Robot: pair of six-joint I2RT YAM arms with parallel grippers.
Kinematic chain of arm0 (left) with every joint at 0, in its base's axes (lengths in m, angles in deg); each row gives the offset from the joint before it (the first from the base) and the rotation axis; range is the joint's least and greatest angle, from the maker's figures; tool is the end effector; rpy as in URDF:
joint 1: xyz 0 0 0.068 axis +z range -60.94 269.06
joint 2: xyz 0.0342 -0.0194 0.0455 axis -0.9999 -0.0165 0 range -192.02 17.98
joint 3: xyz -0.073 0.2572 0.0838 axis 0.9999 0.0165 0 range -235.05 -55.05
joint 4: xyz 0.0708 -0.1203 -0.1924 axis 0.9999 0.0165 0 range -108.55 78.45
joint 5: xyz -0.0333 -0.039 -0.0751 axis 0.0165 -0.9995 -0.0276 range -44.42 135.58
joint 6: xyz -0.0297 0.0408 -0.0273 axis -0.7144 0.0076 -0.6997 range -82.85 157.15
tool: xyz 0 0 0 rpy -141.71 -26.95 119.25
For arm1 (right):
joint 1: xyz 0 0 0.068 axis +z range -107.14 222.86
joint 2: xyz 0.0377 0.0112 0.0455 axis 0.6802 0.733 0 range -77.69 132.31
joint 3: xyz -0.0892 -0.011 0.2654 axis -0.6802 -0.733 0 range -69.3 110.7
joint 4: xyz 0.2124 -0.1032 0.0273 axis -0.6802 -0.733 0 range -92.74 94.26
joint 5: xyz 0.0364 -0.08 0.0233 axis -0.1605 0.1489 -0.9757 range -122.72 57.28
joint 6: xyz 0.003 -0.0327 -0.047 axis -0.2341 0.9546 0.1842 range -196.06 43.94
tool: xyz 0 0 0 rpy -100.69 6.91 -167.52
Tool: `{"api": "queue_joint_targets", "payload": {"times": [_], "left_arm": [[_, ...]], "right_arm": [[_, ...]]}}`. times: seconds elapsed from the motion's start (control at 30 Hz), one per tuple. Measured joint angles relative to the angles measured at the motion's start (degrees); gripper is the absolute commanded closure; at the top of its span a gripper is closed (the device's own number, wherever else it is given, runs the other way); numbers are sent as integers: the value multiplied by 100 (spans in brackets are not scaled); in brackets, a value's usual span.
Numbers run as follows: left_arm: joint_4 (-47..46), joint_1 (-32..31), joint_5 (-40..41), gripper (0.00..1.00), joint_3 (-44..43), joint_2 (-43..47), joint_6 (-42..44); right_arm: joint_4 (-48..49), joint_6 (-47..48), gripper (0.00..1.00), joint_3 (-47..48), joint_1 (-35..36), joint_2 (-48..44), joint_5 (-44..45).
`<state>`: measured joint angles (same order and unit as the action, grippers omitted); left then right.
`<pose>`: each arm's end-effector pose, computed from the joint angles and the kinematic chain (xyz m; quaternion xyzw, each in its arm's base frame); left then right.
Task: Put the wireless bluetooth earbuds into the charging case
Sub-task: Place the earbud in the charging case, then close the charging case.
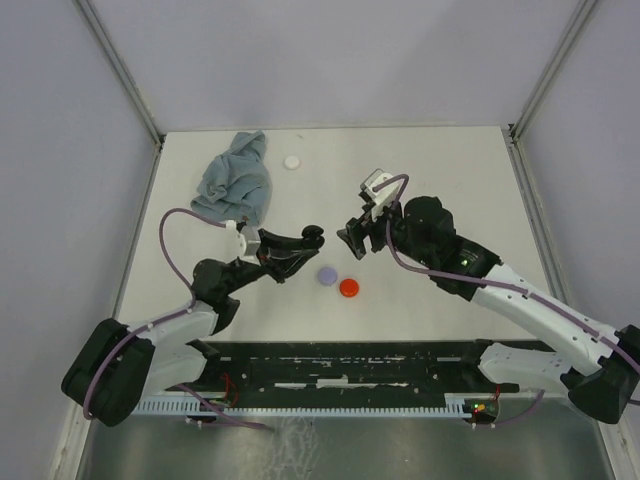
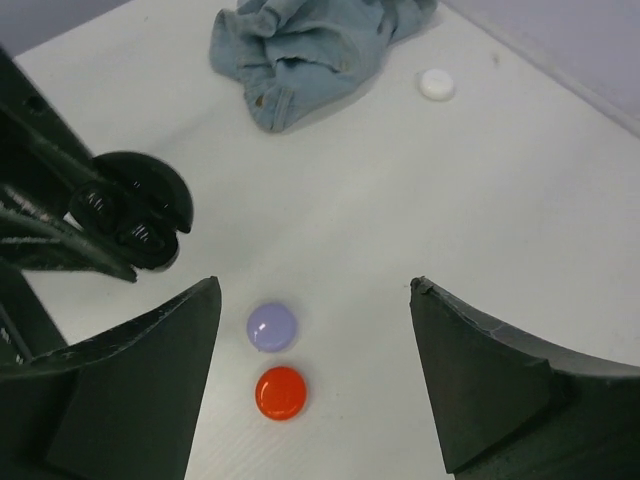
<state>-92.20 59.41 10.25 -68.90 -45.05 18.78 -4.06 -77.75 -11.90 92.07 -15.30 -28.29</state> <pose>0.1475 -0.1110 0.2731 0.3046 0.4882 -0.4760 0.6651 0.1522 0.1717 0.3685 -0.2938 0.7269 0.2391 0.5728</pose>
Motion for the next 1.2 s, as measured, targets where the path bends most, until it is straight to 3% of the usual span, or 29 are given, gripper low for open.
{"api": "queue_joint_targets", "payload": {"times": [0.4,0.8,1.2], "left_arm": [[267,0,-741,97,-553,-649,146],[413,0,-1281,97,-868,-999,175],[911,-26,-863,97,-868,-1032,170]], "right_arm": [[-866,697,11,354,-850,426,-3051],[-1086,1014,14,785,-916,1141,-4260],[-1386,1204,19,868,-981,1207,-4575]]}}
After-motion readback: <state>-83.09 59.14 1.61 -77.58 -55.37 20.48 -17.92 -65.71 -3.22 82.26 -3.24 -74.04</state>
